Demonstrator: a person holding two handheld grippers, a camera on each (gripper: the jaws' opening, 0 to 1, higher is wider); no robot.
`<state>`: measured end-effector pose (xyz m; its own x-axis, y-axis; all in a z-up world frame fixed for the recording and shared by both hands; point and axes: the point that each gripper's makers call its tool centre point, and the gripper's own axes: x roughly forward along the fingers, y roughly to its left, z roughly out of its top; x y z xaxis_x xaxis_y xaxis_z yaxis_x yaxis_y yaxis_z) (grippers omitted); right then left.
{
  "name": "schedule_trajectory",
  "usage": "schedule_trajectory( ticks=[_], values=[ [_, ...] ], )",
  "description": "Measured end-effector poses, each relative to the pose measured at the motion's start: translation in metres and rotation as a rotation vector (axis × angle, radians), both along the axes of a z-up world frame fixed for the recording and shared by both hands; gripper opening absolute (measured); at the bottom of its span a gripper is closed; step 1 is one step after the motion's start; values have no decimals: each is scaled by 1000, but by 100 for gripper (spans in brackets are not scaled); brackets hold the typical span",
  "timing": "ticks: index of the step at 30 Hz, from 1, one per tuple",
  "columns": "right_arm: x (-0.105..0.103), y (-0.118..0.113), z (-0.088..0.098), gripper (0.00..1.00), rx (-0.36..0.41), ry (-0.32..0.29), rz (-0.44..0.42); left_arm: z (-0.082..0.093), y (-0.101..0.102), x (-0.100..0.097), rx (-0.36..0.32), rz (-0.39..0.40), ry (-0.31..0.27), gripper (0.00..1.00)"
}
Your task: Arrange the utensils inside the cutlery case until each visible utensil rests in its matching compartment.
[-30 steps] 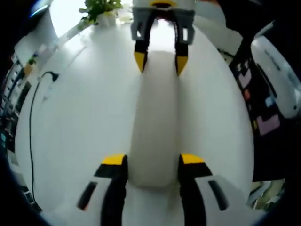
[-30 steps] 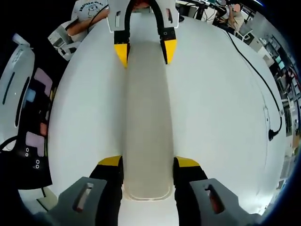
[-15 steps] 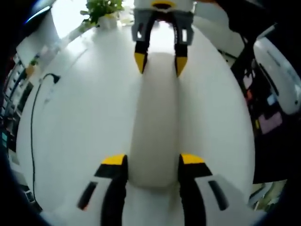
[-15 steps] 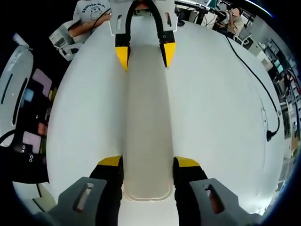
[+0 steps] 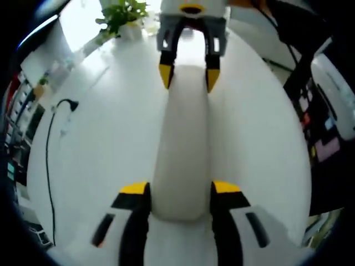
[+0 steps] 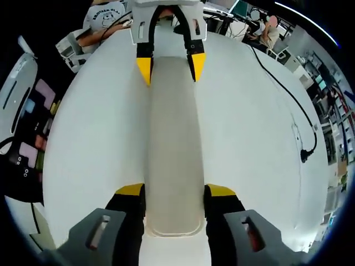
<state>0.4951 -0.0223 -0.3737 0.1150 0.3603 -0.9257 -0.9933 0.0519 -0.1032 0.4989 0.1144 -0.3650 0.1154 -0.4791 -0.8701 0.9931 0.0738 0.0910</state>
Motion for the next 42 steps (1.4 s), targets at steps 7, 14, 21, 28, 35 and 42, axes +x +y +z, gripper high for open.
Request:
schedule_trajectory(
  ticks=[7,14,21,28,35,42],
  values=[
    [15,-6,0,43,11,4,-3,1,-6,15,0,-5,8,45],
    [16,-11,-2,43,-8,20,7,-3,-11,15,0,-4,34,45],
    [14,-11,-6,43,-47,39,-3,-5,-10,15,33,12,51,45],
    [16,-10,-7,43,-50,61,-24,-11,-8,20,43,14,80,45],
    [16,-8,-9,44,-95,106,-44,-14,-7,22,46,-5,117,45],
    [16,-7,-10,45,-142,114,-18,-14,-7,21,66,-40,103,46]
  ],
)
